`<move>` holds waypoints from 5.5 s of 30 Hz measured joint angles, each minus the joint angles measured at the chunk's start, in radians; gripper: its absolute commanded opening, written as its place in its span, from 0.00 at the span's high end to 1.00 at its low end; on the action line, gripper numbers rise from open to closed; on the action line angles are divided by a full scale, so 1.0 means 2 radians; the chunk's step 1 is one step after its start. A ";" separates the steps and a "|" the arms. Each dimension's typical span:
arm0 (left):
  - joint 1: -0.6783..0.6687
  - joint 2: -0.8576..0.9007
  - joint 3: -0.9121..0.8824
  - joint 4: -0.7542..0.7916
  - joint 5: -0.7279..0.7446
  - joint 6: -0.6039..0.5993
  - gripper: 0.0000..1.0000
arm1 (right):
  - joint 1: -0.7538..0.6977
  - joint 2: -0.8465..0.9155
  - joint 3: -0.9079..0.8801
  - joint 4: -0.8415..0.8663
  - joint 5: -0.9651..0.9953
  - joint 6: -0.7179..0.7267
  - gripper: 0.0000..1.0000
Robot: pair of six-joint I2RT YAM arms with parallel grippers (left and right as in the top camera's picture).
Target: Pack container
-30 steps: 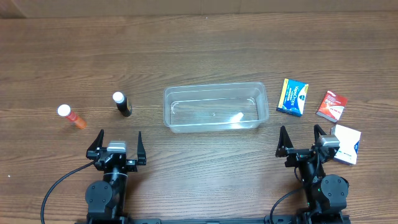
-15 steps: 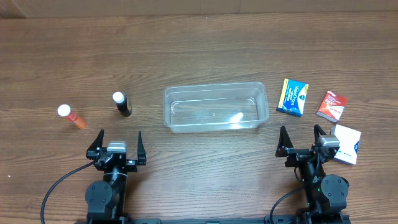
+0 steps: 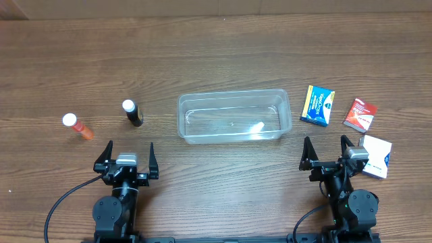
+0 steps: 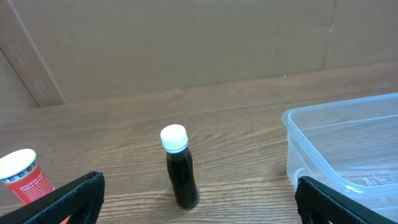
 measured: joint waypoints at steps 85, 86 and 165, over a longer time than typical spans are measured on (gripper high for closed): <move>0.069 0.920 0.723 -0.468 0.051 -0.134 0.49 | -0.044 0.526 0.497 -0.379 -0.013 0.038 0.00; 0.069 0.920 0.723 -0.469 0.051 -0.135 0.54 | -0.044 0.526 0.497 -0.379 -0.013 0.038 0.00; -0.180 1.047 0.925 -0.605 0.006 -0.275 0.54 | -0.044 0.526 0.498 -0.380 -0.013 0.039 0.00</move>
